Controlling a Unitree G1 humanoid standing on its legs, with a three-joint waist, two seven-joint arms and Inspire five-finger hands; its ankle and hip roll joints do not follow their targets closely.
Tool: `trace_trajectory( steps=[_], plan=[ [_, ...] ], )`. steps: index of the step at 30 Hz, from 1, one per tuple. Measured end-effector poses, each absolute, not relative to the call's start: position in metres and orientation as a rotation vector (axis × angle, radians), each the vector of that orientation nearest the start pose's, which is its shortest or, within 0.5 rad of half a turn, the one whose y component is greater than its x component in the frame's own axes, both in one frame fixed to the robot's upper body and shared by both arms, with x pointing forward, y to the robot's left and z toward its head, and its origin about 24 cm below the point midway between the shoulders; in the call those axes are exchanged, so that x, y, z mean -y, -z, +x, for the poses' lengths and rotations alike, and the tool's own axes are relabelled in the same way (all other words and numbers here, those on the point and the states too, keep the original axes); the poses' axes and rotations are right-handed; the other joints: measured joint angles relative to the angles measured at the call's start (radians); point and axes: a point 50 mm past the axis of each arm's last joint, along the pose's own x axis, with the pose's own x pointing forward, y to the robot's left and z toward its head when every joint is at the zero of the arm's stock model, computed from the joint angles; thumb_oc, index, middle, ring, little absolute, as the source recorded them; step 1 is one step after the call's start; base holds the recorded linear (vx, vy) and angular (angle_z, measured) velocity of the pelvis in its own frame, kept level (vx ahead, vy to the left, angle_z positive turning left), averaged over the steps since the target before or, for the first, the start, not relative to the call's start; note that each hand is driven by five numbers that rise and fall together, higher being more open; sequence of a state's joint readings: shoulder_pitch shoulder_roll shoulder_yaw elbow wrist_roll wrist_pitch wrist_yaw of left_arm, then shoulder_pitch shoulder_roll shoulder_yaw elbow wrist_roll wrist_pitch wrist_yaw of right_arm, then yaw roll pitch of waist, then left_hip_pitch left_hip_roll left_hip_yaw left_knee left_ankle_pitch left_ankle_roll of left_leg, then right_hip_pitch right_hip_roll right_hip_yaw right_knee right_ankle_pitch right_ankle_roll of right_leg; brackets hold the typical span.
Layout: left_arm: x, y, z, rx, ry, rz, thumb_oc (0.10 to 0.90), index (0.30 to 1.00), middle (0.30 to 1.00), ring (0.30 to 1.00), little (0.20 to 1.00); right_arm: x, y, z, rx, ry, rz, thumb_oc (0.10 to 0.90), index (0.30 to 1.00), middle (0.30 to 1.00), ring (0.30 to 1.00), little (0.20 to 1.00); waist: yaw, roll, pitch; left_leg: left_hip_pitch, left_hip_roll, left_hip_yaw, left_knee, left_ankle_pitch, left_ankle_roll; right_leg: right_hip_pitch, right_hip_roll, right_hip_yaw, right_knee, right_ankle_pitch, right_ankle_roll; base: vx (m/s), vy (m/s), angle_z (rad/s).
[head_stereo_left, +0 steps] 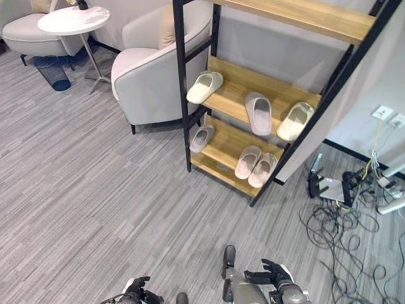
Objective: Arrange the slippers neatly on the shoe rack.
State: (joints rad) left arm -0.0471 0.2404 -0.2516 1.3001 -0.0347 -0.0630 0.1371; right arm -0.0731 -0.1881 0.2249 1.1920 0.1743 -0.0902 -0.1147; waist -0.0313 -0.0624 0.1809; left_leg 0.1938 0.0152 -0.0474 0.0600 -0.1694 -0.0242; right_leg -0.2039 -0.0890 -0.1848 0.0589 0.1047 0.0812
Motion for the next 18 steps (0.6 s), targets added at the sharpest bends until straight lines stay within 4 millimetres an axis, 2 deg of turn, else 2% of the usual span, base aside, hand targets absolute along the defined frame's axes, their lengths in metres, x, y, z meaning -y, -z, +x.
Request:
trace_trajectory(
  steps=[1,3,4,5,6,8,10,11,12,14,15,16,17,18],
  plan=[
    [-0.236,0.159,0.098,-1.175,-0.075,0.426,0.800,0.900,0.900,0.900,0.900,0.207,0.155,0.129,-1.056,0.105,-0.218,0.800,0.900,0.900,0.900,0.900,0.003,-0.012,-0.008,-0.051,0.011,0.002,0.154,-0.021,-0.037,0.045,0.019,0.002,-0.030,0.019,-0.030,0.21,-0.161,0.62],
    [-0.237,0.157,0.107,-1.145,-0.087,0.420,0.800,0.900,0.900,0.900,0.900,0.209,0.155,0.126,-1.068,0.110,-0.223,0.800,0.900,0.900,0.900,0.900,0.021,-0.031,-0.020,-0.178,0.014,0.021,0.438,-0.007,-0.057,0.096,0.037,-0.003,-0.077,0.030,-0.082,0.15,-0.095,0.11],
    [-0.237,0.155,0.110,-1.122,-0.092,0.415,0.800,0.900,0.900,0.900,0.900,0.215,0.155,0.124,-1.073,0.109,-0.247,0.800,0.900,0.900,0.900,0.900,0.051,-0.023,-0.036,-0.284,0.044,0.037,0.644,0.021,-0.069,0.124,0.059,0.013,-0.091,0.036,-0.148,0.35,-0.091,-0.36],
    [-0.235,0.156,0.110,-1.124,-0.089,0.408,0.800,0.900,0.900,0.900,0.900,0.219,0.153,0.127,-1.057,0.110,-0.262,0.800,0.900,0.900,0.900,0.900,0.046,-0.008,-0.044,-0.331,0.063,0.035,0.677,0.025,-0.070,0.146,0.080,0.023,-0.097,0.015,-0.170,0.45,-0.066,-0.45],
    [-0.234,0.154,0.118,-1.110,-0.086,0.413,0.800,0.900,0.900,0.900,0.900,0.219,0.150,0.134,-1.037,0.115,-0.262,0.800,0.900,0.900,0.900,0.900,0.045,-0.001,-0.038,-0.375,0.070,0.058,0.684,0.019,-0.063,0.171,0.086,0.033,-0.118,0.006,-0.180,0.29,0.020,-0.19],
    [-0.235,0.150,0.128,-1.075,-0.088,0.417,0.800,0.900,0.900,0.900,0.900,0.219,0.151,0.132,-1.054,0.118,-0.265,0.800,0.900,0.900,0.900,0.900,0.056,-0.022,-0.017,-0.396,0.056,0.086,0.568,0.020,-0.057,0.211,0.078,0.046,-0.140,0.008,-0.184,0.23,0.068,-0.24],
    [-0.234,0.149,0.133,-1.055,-0.086,0.415,0.800,0.900,0.900,0.900,0.900,0.219,0.152,0.129,-1.060,0.117,-0.266,0.800,0.900,0.900,0.900,0.900,0.057,-0.025,0.001,-0.398,0.054,0.095,0.438,0.032,-0.068,0.252,0.078,0.045,-0.151,0.001,-0.177,0.33,0.147,-0.26],
    [-0.234,0.147,0.137,-1.039,-0.085,0.416,0.800,0.900,0.900,0.900,0.900,0.218,0.152,0.132,-1.053,0.107,-0.274,0.800,0.900,0.900,0.900,0.900,0.054,-0.026,0.006,-0.426,0.052,0.094,0.368,0.050,-0.070,0.274,0.079,0.051,-0.152,-0.025,-0.169,0.41,0.239,-0.12],
    [-0.233,0.147,0.139,-1.036,-0.078,0.419,0.800,0.900,0.900,0.900,0.900,0.219,0.153,0.128,-1.063,0.104,-0.280,0.800,0.900,0.900,0.900,0.900,0.052,-0.025,0.009,-0.399,0.034,0.060,0.180,0.082,-0.073,0.290,0.076,0.054,-0.151,-0.042,-0.155,0.44,0.268,-0.09],
    [-0.229,0.145,0.145,-1.020,-0.058,0.424,0.800,0.900,0.900,0.900,0.900,0.221,0.152,0.129,-1.060,0.112,-0.288,0.800,0.900,0.900,0.900,0.900,0.066,-0.012,0.028,-0.405,0.017,-0.002,0.056,0.154,-0.079,0.315,0.084,0.088,-0.151,-0.074,-0.143,0.26,0.167,-0.30],
    [-0.227,0.145,0.146,-1.017,-0.046,0.428,0.800,0.900,0.900,0.900,0.900,0.221,0.151,0.133,-1.049,0.115,-0.290,0.800,0.900,0.900,0.900,0.900,0.079,0.000,0.037,-0.399,0.017,-0.051,-0.041,0.208,-0.082,0.326,0.090,0.108,-0.151,-0.075,-0.133,0.18,0.152,-0.66],
    [-0.226,0.146,0.146,-1.018,-0.048,0.424,0.800,0.900,0.900,0.900,0.900,0.221,0.149,0.138,-1.033,0.113,-0.292,0.800,0.900,0.900,0.900,0.900,0.079,0.012,0.050,-0.403,0.021,-0.061,-0.051,0.238,-0.089,0.348,0.092,0.122,-0.151,-0.084,-0.122,0.29,0.256,-0.73],
    [-0.227,0.147,0.143,-1.036,-0.050,0.425,0.800,0.900,0.900,0.900,0.900,0.222,0.148,0.141,-1.028,0.114,-0.294,0.800,0.900,0.900,0.900,0.900,0.075,0.023,0.054,-0.389,0.021,-0.075,-0.066,0.255,-0.081,0.372,0.091,0.147,-0.151,-0.103,-0.107,0.33,0.301,-0.84],
    [-0.226,0.153,0.127,-1.079,-0.044,0.416,0.800,0.900,0.900,0.900,0.900,0.225,0.149,0.135,-1.038,0.122,-0.294,0.800,0.900,0.900,0.900,0.900,0.086,0.052,0.041,-0.358,0.036,-0.074,-0.078,0.281,-0.057,0.398,0.100,0.187,-0.151,-0.131,-0.075,0.30,0.284,-0.82]
  ],
)
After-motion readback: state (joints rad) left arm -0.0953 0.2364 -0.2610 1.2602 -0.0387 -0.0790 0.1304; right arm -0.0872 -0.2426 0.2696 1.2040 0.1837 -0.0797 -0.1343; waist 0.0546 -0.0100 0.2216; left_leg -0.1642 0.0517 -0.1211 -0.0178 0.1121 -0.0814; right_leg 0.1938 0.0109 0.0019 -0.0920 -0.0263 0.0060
